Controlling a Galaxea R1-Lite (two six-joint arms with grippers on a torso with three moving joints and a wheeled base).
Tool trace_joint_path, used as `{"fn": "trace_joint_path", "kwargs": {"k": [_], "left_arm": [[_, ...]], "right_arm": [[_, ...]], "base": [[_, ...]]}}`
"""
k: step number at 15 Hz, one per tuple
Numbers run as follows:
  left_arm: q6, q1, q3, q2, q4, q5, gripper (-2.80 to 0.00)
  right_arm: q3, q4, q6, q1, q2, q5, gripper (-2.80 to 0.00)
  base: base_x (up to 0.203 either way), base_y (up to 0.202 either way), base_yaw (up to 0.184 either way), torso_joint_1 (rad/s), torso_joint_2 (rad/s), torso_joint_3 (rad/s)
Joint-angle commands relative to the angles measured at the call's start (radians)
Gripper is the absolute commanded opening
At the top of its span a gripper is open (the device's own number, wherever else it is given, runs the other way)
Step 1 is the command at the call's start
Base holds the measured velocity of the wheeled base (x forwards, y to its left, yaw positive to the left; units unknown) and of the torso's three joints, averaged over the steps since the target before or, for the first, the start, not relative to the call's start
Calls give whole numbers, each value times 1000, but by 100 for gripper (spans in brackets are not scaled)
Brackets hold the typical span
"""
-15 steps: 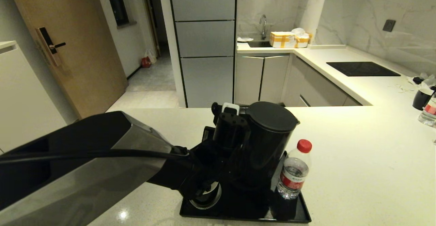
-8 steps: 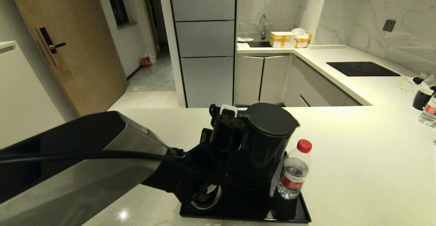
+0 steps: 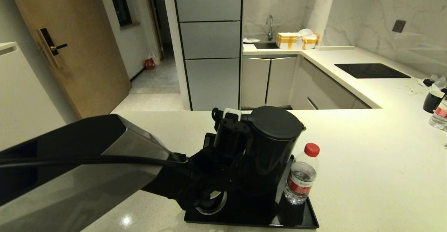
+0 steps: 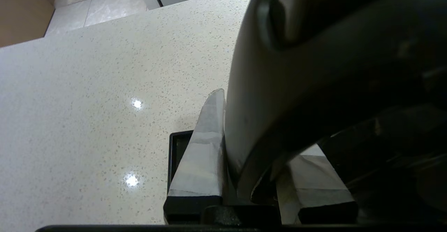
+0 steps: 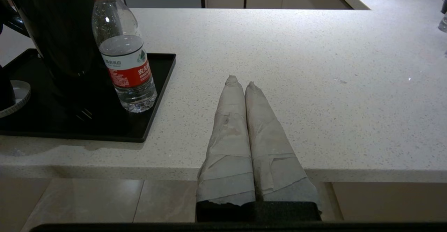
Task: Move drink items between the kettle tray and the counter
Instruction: Return the kettle to its original position
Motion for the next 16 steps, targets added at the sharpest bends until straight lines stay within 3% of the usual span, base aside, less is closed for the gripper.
{"fn": "trace_joint_path", "kwargs": {"k": [1,9,16], "left_arm": [[-12,0,16,20,0,3,-280],[-15,24,68,43,-42,6,-280],[-3,29,47,-7,-21,9,-280]], "right_arm": [[2,0,-1,0,1,1,-280],[2,0,-1,2,1,1,-280],[2,0,-1,2,1,1,-280]], "base": [[0,0,0,0,0,0],[0,0,0,0,0,0],[0,0,0,0,0,0]]}}
